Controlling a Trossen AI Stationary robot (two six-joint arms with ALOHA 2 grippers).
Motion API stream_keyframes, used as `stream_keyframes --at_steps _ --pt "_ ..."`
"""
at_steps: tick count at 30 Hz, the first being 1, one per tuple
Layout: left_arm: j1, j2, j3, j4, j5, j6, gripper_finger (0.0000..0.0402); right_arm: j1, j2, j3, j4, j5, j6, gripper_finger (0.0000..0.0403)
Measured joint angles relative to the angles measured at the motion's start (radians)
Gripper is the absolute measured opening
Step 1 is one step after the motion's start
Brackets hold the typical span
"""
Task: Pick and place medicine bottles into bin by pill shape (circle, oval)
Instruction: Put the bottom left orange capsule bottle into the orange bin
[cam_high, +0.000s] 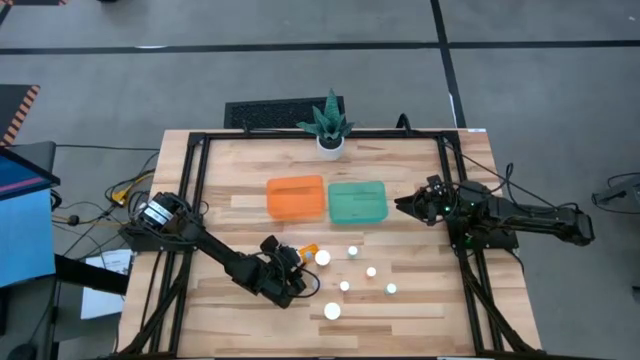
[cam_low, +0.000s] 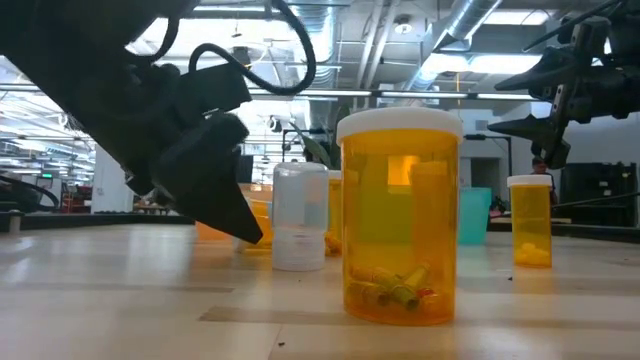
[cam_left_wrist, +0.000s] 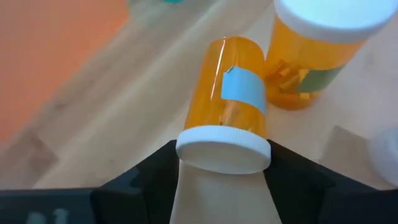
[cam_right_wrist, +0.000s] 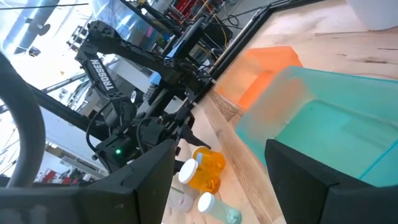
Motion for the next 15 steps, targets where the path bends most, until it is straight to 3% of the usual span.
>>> stream_keyframes --at_steps 4,15 --pt "-0.012 0.0 0.056 -0.043 0.103 -0.004 0.0194 0.0 0.0 0.0 0.0 0.0 -0.005 0.0265" --pt "-0.013 0.0 0.314 -0.688 0.162 -0.026 0.0189 0.0 0.0 0.0 0.0 0.0 -0.009 0.0265"
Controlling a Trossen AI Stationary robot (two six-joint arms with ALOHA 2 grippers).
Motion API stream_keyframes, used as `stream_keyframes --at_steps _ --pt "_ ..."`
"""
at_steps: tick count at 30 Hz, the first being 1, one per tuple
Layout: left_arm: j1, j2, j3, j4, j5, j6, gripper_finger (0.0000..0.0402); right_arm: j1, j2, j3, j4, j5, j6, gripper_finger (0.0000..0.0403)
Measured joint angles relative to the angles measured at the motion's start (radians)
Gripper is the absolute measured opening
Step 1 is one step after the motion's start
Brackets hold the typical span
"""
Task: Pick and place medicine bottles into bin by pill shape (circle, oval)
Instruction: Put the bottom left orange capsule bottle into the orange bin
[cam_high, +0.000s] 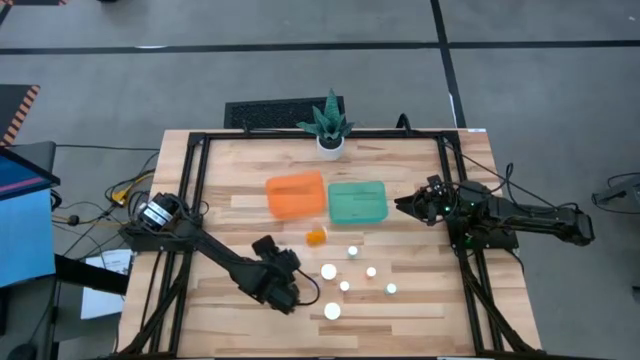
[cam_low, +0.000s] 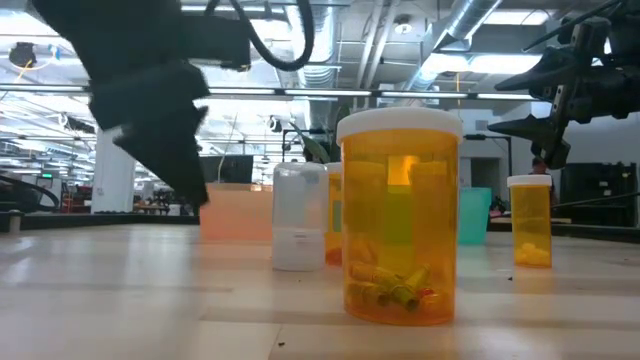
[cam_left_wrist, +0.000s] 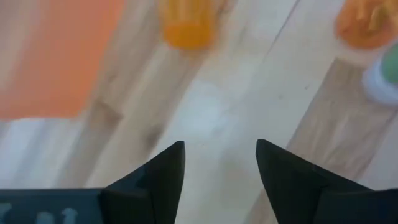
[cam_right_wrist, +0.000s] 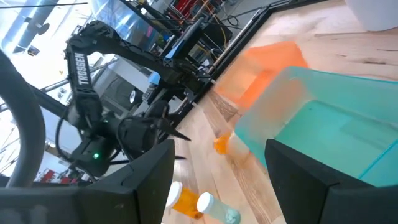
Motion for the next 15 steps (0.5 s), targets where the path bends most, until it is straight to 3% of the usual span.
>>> stream_keyframes --at_steps 8,15 --pt "0.0 -0.029 0.062 -0.216 -0.046 0.031 0.0139 0.0 0.0 0.0 -0.004 0.0 -0.018 0.0265" --pt "0.025 -0.075 0.061 -0.21 -0.08 -0.006 0.0162 0.025 0.046 0.017 -0.005 0.0 -0.013 0.0265"
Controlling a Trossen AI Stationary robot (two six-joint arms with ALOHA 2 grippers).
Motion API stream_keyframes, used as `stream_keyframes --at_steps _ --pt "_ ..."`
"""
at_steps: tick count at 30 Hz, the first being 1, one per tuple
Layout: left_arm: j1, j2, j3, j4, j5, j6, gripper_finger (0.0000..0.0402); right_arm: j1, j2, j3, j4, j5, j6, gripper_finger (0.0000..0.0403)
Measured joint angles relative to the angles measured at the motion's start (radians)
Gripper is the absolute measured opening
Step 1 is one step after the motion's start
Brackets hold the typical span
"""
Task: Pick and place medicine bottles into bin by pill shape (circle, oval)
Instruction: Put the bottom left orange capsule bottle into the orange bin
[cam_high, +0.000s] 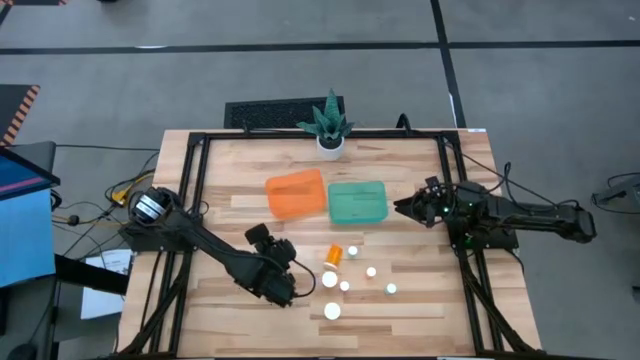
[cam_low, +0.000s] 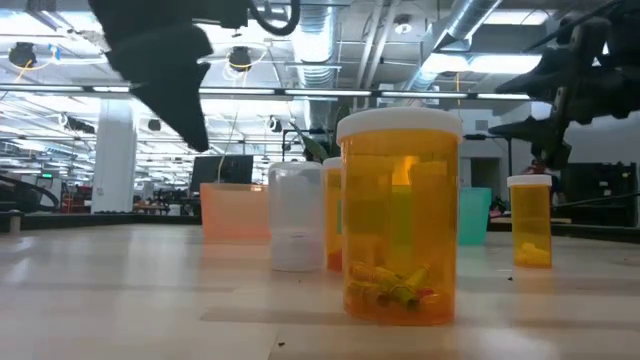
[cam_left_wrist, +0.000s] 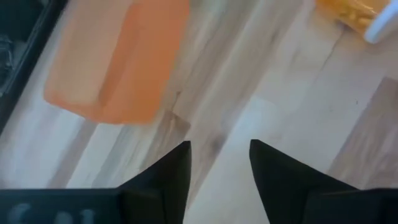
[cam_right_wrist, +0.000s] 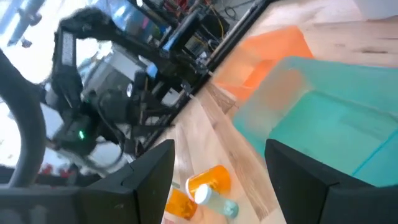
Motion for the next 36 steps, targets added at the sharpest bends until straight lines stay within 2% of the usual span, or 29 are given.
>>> stream_keyframes --at_steps 6,9,15,20,26,36 --pt "0.042 -0.039 0.0 0.011 0.033 0.071 0.0218 0.033 0.18 0.207 -0.045 0.001 -0.222 0.0265" --pt "0.06 -0.058 0.0 0.013 0.04 0.108 0.0253 0.051 0.324 0.375 -0.178 0.0 -0.382 0.0265" --pt "0.074 -0.126 0.0 0.011 0.03 0.078 0.0302 0.117 0.685 0.715 -0.477 -0.015 -0.726 0.0265" --pt "0.069 -0.22 0.0 -0.002 -0.017 0.03 0.0309 0.176 0.966 0.93 -0.641 -0.038 -1.027 0.0265" --pt "0.068 -0.322 0.0 -0.005 -0.072 0.008 0.0309 0.231 1.233 1.094 -0.673 -0.054 -1.281 0.0265" --pt "0.064 -0.386 0.0 -0.041 -0.096 0.022 0.0309 0.315 1.565 1.332 -0.751 -0.055 -1.524 0.0265"
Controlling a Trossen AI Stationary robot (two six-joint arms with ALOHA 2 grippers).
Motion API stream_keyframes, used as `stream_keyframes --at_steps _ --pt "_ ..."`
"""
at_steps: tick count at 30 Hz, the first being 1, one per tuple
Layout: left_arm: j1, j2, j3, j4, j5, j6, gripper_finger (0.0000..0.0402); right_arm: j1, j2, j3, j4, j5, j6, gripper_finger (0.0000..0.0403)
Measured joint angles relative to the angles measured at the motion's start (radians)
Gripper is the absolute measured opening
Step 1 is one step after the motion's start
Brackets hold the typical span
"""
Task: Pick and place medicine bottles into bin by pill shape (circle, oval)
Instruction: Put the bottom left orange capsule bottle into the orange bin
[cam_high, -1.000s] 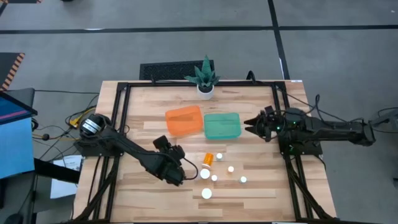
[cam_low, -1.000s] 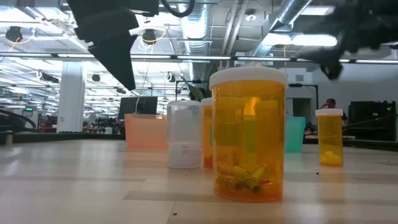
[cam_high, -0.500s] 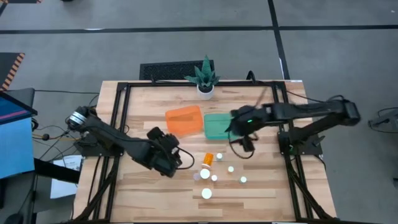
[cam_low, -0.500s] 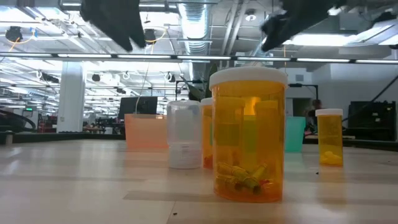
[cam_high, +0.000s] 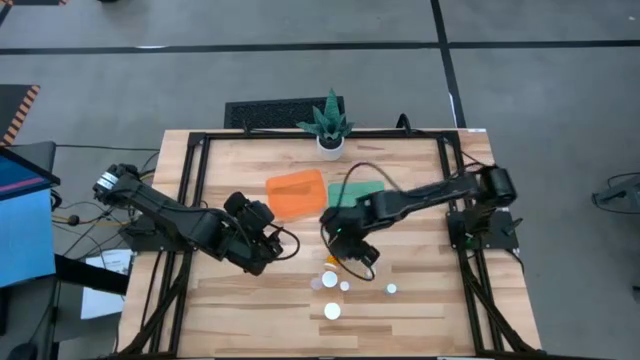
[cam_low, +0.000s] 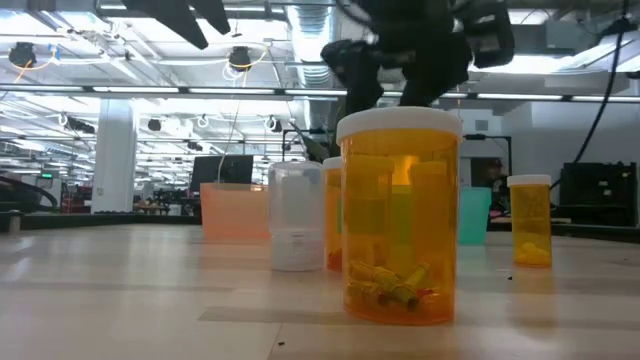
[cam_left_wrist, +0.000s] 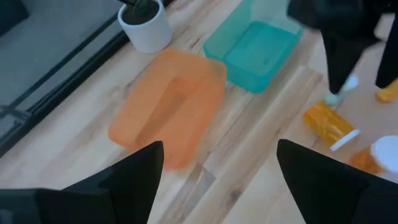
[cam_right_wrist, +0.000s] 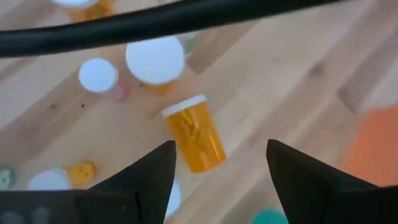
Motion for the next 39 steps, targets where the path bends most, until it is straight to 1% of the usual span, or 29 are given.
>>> stream_keyframes --at_steps 5,9,11,17,22,30,39 --pt "0.0 0.001 0.0 -0.046 0.006 -0.009 0.0309 0.025 0.108 0.039 -0.031 0.002 -0.075 0.0265" --pt "-0.001 0.001 0.0 -0.045 0.005 -0.015 0.0309 0.031 0.165 0.042 -0.03 0.012 -0.091 0.0265" --pt "-0.001 0.001 0.0 -0.045 0.005 -0.016 0.0309 0.031 0.188 0.042 -0.009 0.047 -0.091 0.0265" --pt "-0.001 0.002 0.0 -0.045 -0.002 -0.025 0.0309 0.031 0.226 0.042 -0.009 0.11 -0.115 0.0265" --pt "-0.001 0.002 0.0 -0.045 -0.003 -0.024 0.0309 0.025 0.226 0.042 0.018 0.112 -0.133 0.0262" --pt "-0.001 0.002 0.0 -0.045 0.001 -0.024 0.0309 0.034 0.243 0.036 0.06 0.109 -0.165 0.0224" --pt "-0.001 0.002 0.0 -0.046 0.0 -0.024 0.0309 0.032 0.287 0.044 0.04 0.116 -0.157 0.0182"
